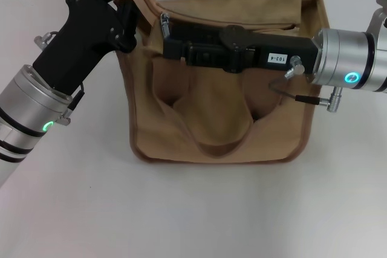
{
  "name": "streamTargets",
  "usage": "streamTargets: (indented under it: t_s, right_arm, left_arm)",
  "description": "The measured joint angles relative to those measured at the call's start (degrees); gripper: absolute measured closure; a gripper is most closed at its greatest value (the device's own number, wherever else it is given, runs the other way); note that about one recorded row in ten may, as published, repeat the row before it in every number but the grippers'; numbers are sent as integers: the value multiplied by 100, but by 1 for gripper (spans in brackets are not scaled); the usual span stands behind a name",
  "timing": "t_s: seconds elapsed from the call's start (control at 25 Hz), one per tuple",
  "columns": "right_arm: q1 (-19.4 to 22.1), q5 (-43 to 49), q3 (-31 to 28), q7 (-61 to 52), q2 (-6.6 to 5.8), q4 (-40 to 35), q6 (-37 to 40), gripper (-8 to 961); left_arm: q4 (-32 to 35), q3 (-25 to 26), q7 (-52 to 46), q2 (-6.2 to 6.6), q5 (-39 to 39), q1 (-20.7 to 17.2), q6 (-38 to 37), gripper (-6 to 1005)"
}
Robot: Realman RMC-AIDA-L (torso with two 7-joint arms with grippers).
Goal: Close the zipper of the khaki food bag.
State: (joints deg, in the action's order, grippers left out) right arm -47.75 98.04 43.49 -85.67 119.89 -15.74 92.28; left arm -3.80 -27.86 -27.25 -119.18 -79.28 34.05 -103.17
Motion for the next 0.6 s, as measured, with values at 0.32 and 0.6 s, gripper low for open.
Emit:
streamTargets:
  t_s: [0.32, 0.6]
  right_arm:
    - [-65, -6, 10, 31, -1, 24, -163, 199]
    - [-204, -6, 136, 68, -2, 168, -21, 200]
  left_arm:
    - [-59, -39, 1, 0, -18, 63, -82, 928]
    - [-67, -37, 7, 0, -26, 100, -135, 924]
